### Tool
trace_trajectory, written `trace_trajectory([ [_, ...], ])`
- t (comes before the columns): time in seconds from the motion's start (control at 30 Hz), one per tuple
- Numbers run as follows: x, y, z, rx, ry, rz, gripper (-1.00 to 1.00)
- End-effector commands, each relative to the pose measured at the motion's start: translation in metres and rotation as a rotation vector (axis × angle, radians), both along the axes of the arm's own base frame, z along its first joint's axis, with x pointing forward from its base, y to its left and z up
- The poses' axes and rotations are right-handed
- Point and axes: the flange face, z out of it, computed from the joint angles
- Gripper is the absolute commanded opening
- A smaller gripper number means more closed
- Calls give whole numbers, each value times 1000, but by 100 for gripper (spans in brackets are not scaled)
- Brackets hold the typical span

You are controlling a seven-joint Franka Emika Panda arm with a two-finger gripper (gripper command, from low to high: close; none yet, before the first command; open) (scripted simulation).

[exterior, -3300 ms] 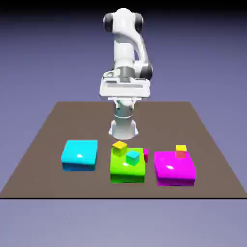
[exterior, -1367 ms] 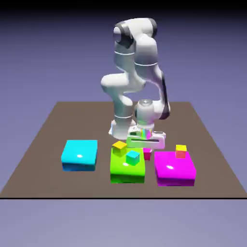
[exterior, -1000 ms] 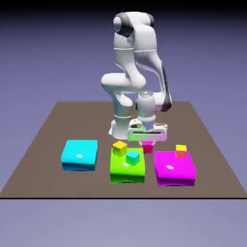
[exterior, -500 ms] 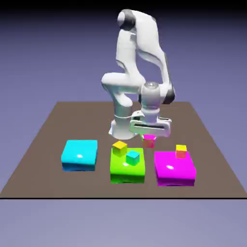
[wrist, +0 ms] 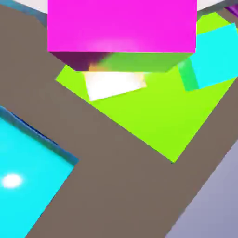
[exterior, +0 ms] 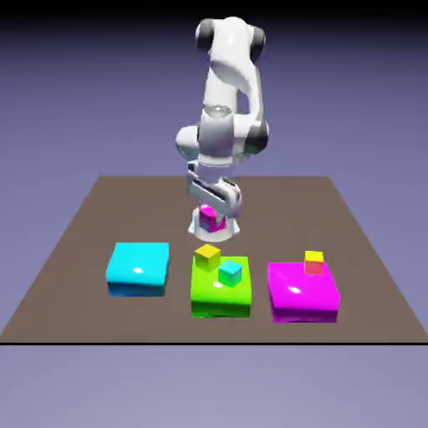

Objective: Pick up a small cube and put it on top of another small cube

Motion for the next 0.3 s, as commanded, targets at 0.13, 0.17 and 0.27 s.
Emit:
trace_trajectory([
  [0.13,0,-2,-57,0,1,1,-100],
  [0.17,0,-2,-58,1,1,1,-100],
  [0.27,1,-2,-47,-1,1,0,100],
])
